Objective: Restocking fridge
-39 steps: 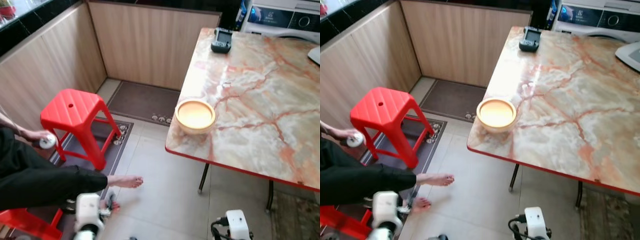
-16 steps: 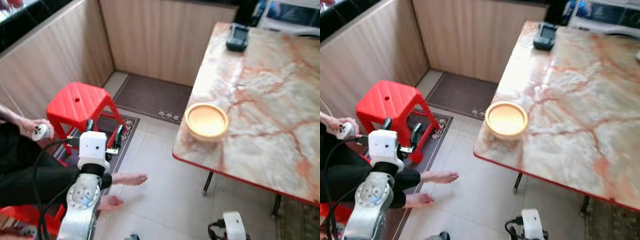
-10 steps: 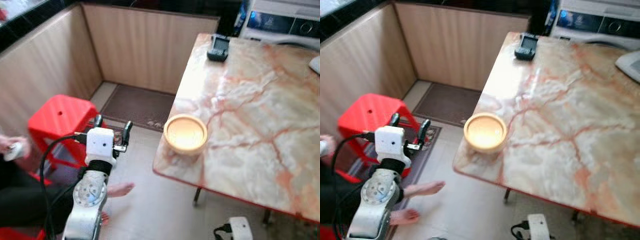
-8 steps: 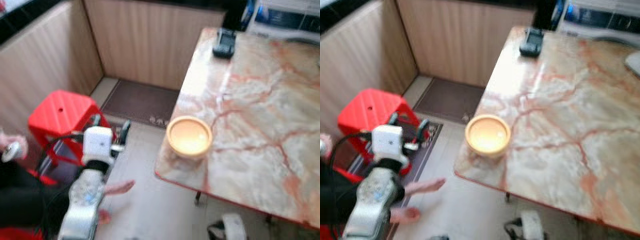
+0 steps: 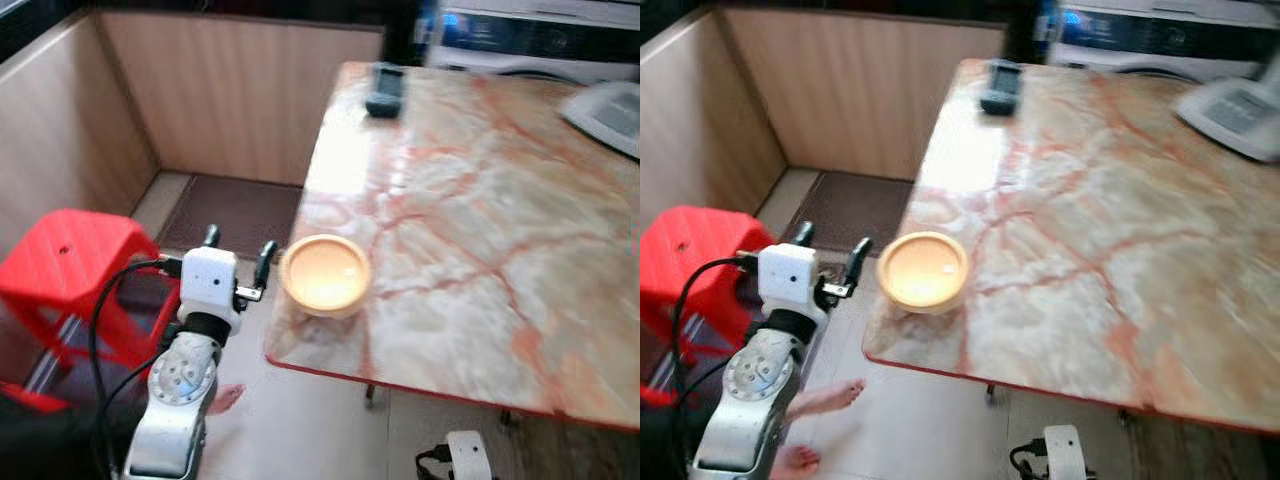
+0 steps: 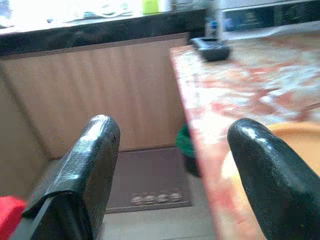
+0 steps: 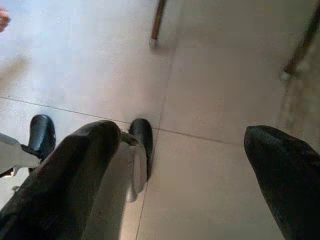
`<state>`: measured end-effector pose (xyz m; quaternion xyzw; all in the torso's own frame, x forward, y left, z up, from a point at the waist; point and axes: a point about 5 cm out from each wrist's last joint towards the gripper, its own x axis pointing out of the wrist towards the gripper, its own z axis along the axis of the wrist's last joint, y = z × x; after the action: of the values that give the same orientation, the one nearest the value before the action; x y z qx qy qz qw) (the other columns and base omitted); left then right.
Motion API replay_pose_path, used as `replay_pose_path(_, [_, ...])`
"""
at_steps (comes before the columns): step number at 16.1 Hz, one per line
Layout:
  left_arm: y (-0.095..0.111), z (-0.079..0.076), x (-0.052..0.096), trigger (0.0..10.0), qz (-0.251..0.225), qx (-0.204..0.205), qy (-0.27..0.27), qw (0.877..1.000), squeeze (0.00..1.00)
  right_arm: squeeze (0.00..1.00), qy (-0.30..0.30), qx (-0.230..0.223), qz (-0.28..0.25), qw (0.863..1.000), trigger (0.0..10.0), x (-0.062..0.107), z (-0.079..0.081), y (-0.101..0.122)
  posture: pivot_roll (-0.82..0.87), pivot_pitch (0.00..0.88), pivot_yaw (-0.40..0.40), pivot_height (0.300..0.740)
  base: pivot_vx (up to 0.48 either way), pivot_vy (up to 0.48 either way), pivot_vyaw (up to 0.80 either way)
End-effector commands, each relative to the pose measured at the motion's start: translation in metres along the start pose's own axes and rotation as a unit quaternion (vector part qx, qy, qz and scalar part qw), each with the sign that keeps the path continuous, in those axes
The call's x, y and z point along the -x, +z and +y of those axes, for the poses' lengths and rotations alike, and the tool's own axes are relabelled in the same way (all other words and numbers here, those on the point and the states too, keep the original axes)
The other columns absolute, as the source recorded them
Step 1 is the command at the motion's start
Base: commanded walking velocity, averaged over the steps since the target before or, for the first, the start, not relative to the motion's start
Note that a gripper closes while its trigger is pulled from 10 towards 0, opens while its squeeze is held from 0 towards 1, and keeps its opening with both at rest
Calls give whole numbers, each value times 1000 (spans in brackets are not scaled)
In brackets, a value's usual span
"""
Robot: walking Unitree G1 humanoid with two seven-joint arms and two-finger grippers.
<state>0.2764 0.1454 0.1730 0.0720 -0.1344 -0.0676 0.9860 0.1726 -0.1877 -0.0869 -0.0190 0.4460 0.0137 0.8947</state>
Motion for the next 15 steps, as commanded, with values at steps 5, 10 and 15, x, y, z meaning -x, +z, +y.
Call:
replay_pose_path(5, [8,9,-6,10000,7,103,32,994,0,0,-15,-8,21,1000,10000,7,-17,-17,154,171,-40,740,0,0,-120])
replay_pose_path(10, [9,7,-9,10000,16,170,22,985,0,0,-12,-6,25,1000,10000,6,-12,-17,154,176,-42,740,0,0,0])
replay_pose_path(15, [12,8,-21,10000,29,173,1,985,0,0,-7,-1,23,1000,10000,3,-1,-14,152,179,-42,740,0,0,0])
